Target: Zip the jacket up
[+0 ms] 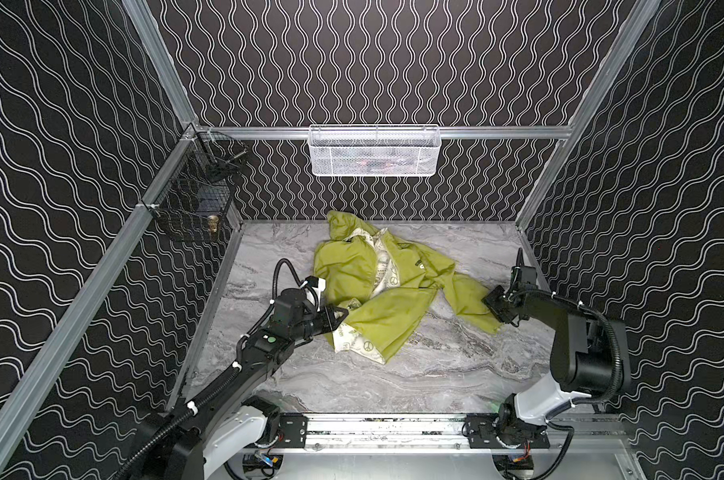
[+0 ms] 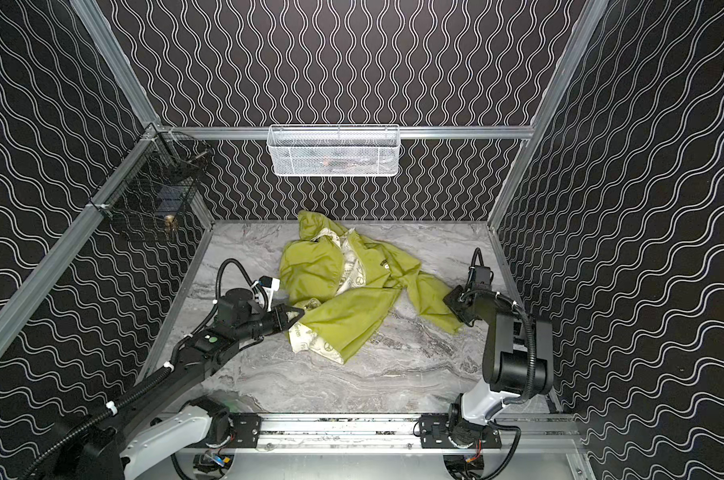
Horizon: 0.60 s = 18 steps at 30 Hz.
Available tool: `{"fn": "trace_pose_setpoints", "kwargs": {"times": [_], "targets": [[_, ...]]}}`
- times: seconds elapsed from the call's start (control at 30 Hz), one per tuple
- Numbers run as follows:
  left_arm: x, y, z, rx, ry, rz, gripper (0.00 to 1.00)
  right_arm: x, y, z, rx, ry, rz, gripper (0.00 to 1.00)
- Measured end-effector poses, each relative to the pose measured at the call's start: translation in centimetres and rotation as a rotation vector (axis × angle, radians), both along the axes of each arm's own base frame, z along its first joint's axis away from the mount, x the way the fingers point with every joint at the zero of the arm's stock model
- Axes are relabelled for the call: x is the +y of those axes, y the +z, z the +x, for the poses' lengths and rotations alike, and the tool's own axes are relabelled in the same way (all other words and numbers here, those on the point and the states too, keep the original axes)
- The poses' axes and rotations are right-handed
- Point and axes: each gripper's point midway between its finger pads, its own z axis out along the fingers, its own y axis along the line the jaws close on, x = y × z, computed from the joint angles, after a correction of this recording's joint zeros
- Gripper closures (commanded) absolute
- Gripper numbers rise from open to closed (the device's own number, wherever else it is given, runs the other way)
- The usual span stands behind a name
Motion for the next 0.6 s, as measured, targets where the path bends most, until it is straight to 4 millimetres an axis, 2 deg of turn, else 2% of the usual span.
{"fn": "trace_pose_setpoints", "kwargs": {"times": [0.2, 0.3, 0.43, 0.6], "targets": [[1.9, 0.5, 1.9, -0.018, 0.064, 0.035, 1.0, 8.8, -0.1, -1.3, -0.079, 0.186, 0.133, 0.55], [2.8, 1.0, 3.2, -0.032, 0.094, 0.049, 1.0, 14.8, 0.0, -2.8, -0.09, 0.305, 0.222, 0.55], [3.3, 2.2, 4.7, -0.065, 0.11, 0.061, 1.0, 23.6, 0.2, -5.4, -0.074, 0.477, 0.31, 0.55], [4.1, 3.2, 6.0, -0.094, 0.138, 0.073, 1.0, 33.7, 0.9, -8.6, -0.031, 0.679, 0.379, 0.49]]}}
